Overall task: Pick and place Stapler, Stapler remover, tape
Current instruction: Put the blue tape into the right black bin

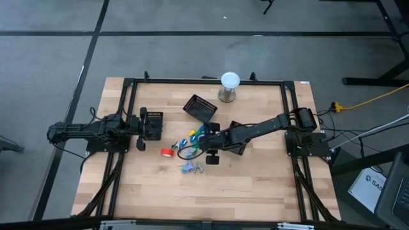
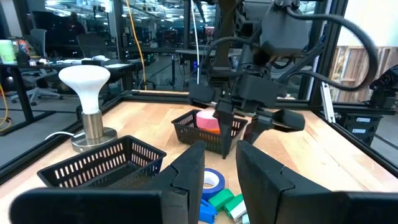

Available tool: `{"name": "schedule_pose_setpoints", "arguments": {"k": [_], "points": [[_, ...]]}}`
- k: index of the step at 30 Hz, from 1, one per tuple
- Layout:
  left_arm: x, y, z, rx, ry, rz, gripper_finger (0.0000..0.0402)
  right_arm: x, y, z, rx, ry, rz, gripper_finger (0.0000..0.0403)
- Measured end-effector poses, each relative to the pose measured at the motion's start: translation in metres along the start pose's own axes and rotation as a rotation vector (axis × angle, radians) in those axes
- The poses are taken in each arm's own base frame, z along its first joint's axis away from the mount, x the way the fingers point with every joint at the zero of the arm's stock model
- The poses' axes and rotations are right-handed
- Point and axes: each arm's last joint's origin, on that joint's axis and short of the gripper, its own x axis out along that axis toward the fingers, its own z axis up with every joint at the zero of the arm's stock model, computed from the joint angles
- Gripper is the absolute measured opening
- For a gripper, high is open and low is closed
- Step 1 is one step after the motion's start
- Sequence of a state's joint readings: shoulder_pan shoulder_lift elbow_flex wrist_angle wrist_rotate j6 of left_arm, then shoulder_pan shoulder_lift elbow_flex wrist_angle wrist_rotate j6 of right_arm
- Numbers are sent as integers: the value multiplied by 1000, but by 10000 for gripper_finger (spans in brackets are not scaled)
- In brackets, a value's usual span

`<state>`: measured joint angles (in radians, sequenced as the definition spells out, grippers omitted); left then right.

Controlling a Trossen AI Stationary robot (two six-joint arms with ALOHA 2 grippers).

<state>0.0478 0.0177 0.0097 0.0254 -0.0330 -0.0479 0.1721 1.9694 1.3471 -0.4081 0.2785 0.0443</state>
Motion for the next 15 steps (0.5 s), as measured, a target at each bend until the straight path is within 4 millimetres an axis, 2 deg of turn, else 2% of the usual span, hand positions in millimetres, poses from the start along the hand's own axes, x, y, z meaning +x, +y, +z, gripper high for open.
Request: {"name": "schedule_pose_setpoints", "arguments": {"k": [4,10,15], "points": [[0,0,0,0,0,0,88,3,-5,-2,17,2,13,129],[0,0,0,1,0,0,88,8,-19,-1,116,7,122,163],[0,0,0,0,0,0,88,9,-24,-1,114,10,117,187]]}}
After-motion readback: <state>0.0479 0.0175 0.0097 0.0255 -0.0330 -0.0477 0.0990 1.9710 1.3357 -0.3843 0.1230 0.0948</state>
